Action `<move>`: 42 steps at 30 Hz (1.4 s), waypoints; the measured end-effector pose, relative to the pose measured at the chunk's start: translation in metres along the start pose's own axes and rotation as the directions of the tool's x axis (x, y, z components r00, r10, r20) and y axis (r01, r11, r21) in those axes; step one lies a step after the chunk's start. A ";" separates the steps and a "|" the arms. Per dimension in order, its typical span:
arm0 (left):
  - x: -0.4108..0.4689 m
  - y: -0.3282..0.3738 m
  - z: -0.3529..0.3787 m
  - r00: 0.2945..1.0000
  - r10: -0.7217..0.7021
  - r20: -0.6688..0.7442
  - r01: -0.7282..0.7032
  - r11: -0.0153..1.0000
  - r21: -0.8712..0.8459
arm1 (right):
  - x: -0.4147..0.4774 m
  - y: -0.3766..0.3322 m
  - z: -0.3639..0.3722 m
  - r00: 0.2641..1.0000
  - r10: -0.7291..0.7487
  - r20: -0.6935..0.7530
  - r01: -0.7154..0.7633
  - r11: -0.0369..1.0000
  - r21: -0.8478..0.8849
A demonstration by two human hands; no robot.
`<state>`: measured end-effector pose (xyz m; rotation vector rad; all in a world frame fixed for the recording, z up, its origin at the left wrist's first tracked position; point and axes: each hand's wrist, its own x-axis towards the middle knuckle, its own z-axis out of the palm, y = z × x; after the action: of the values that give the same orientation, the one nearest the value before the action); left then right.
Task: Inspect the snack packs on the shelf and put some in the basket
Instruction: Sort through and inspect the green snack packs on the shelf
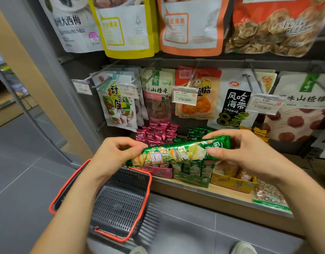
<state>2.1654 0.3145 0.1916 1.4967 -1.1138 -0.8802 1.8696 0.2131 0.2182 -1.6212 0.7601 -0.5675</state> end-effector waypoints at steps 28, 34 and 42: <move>-0.008 0.009 0.091 0.898 0.173 0.403 -0.348 0.842 0.413 | 0.014 0.011 0.032 0.993 -0.074 -0.087 0.047 0.959 -0.279; -0.014 0.007 0.071 0.903 0.294 0.314 -0.410 0.808 0.423 | 0.028 0.008 0.010 0.986 0.144 0.089 -0.115 0.955 -0.274; 0.008 0.012 0.034 0.945 0.287 -0.158 -0.287 0.958 0.024 | 0.096 0.050 -0.009 0.989 0.024 -0.146 -0.135 0.545 -0.827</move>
<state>2.1333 0.2964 0.1965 1.3374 -1.1753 -0.5486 1.9186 0.1311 0.1660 -2.4370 1.3245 -0.2068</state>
